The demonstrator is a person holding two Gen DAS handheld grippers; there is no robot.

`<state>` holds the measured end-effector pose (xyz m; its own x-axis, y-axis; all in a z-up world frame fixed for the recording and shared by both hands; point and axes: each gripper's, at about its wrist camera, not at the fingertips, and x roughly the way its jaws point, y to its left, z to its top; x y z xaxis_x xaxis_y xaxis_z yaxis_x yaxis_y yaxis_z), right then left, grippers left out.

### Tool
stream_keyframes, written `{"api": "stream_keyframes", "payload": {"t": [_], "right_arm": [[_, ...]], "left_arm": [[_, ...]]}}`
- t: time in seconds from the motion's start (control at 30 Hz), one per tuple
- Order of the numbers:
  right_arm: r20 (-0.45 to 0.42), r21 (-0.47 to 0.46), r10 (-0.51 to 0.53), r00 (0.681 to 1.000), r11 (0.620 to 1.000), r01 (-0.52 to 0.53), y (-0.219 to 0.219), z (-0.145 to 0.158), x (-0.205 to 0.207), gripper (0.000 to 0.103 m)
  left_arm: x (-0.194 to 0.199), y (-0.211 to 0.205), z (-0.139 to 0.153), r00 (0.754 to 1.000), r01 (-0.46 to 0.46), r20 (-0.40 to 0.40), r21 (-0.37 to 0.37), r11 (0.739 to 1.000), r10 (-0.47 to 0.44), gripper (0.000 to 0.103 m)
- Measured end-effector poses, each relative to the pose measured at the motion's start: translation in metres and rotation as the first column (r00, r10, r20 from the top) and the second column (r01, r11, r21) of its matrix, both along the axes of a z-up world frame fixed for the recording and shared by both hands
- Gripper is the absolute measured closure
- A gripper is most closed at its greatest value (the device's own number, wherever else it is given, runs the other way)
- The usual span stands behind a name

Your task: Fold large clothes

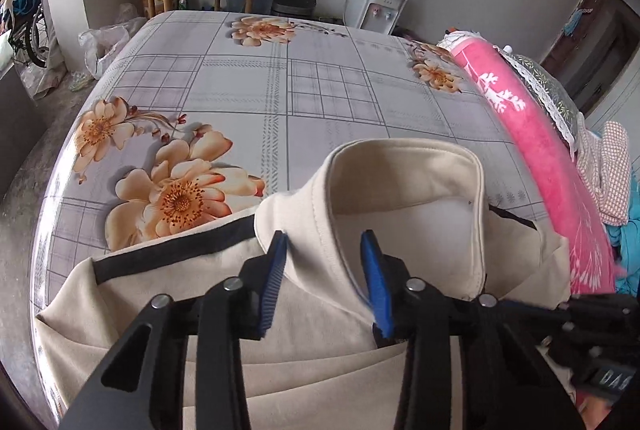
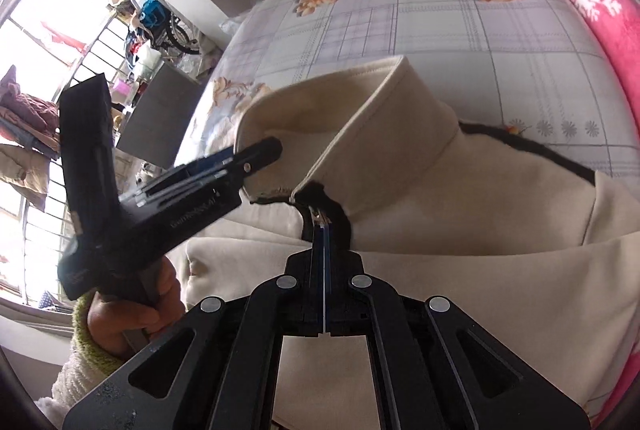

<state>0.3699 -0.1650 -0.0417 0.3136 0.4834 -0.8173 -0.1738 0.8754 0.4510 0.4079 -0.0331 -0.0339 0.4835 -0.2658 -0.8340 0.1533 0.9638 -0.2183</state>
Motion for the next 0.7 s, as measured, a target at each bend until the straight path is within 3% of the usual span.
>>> {"api": "stream_keyframes", "payload": {"t": [0.03, 0.1, 0.17, 0.2, 0.3, 0.43, 0.5, 0.57, 0.63, 0.7], "right_arm": [[0.023, 0.011, -0.011, 1.0, 1.0, 0.011, -0.007, 0.008, 0.003, 0.099], [0.054, 0.013, -0.035, 0.998, 0.999, 0.034, -0.018, 0.023, 0.012, 0.084], [0.094, 0.007, -0.051, 0.994, 0.999, 0.05, -0.026, 0.038, 0.024, 0.053], [0.109, -0.002, -0.048, 0.993, 0.999, 0.048, -0.027, 0.043, 0.033, 0.05], [0.106, -0.04, -0.033, 0.994, 0.999, 0.037, -0.026, 0.045, 0.065, 0.049], [0.042, 0.035, -0.001, 0.999, 0.999, 0.0, -0.022, 0.022, 0.108, 0.049], [-0.054, 0.107, 0.002, 0.999, 0.994, 0.004, -0.025, 0.0, 0.131, 0.05], [-0.168, 0.175, -0.026, 0.986, 0.983, 0.056, -0.034, -0.022, 0.144, 0.065], [-0.263, 0.251, 0.011, 0.965, 0.966, 0.057, -0.038, -0.038, 0.146, 0.065], [-0.304, 0.332, 0.072, 0.95, 0.943, 0.034, -0.039, -0.041, 0.138, 0.065]], "left_arm": [[-0.002, 0.001, 0.0, 1.0, 0.003, 0.002, 0.005, 1.0, -0.003, 0.074], [-0.009, 0.004, 0.001, 1.0, 0.017, 0.0, 0.008, 1.0, -0.017, 0.081], [-0.018, 0.007, 0.004, 0.999, 0.033, 0.014, 0.02, 0.999, -0.033, 0.086], [-0.022, 0.008, 0.004, 0.999, 0.038, 0.017, 0.026, 0.999, -0.038, 0.089], [-0.038, 0.01, 0.007, 0.998, 0.062, 0.029, 0.015, 0.998, -0.063, 0.094], [-0.053, 0.008, 0.007, 0.996, 0.076, 0.05, 0.032, 0.997, -0.077, 0.095], [-0.057, 0.007, 0.006, 0.995, 0.075, 0.058, 0.046, 0.996, -0.078, 0.096], [-0.059, 0.006, 0.006, 0.995, 0.078, 0.061, 0.055, 0.995, -0.081, 0.096], [-0.062, 0.006, 0.007, 0.994, 0.082, 0.064, 0.057, 0.995, -0.085, 0.096], [-0.065, 0.008, 0.007, 0.994, 0.085, 0.064, 0.052, 0.995, -0.088, 0.096]]}}
